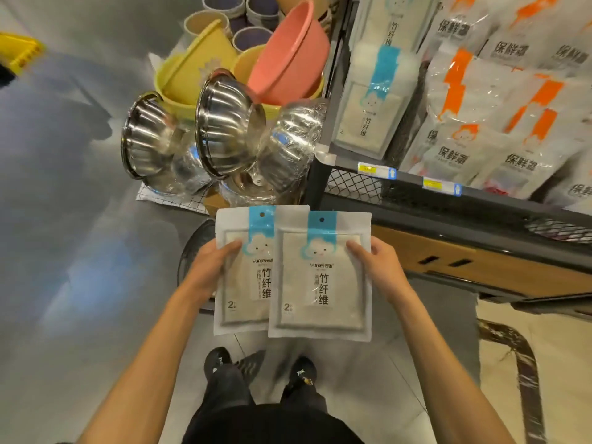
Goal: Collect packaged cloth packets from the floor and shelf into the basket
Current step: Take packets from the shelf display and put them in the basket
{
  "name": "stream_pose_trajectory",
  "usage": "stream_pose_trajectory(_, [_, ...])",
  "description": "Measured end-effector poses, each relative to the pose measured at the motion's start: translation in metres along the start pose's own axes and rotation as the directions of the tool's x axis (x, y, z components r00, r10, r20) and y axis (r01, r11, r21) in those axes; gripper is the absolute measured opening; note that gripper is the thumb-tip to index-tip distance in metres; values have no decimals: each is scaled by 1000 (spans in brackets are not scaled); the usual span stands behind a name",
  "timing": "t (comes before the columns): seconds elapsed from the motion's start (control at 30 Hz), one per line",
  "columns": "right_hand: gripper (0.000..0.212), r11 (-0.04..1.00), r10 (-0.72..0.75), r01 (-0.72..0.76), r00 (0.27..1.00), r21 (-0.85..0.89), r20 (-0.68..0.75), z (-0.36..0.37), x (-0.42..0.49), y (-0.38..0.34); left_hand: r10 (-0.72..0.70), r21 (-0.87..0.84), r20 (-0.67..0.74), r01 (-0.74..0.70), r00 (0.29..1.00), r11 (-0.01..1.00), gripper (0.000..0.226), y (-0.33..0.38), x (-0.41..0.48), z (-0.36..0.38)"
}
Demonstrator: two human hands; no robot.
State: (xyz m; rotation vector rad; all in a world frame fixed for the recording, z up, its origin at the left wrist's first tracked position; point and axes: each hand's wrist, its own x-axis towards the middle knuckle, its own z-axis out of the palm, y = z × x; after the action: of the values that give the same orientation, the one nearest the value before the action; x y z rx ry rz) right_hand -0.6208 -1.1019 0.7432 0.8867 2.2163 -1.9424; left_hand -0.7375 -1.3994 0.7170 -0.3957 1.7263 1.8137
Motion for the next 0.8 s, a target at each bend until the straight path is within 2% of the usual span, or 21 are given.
stream_pose_trajectory(0.2, [22, 999, -15, 16, 1000, 37, -18, -54, -16, -13, 64, -43, 8, -63, 998, 997, 10, 5, -27, 59])
stream_pose_trajectory(0.33, [16, 997, 3, -2, 1000, 73, -9, -80, -17, -23, 93, -57, 16, -92, 996, 994, 12, 13, -35, 80])
stream_pose_trajectory(0.8, [15, 994, -49, 58, 994, 88, -100, -147, 52, -61, 178, -126, 30, -173, 984, 977, 15, 53, 21, 144])
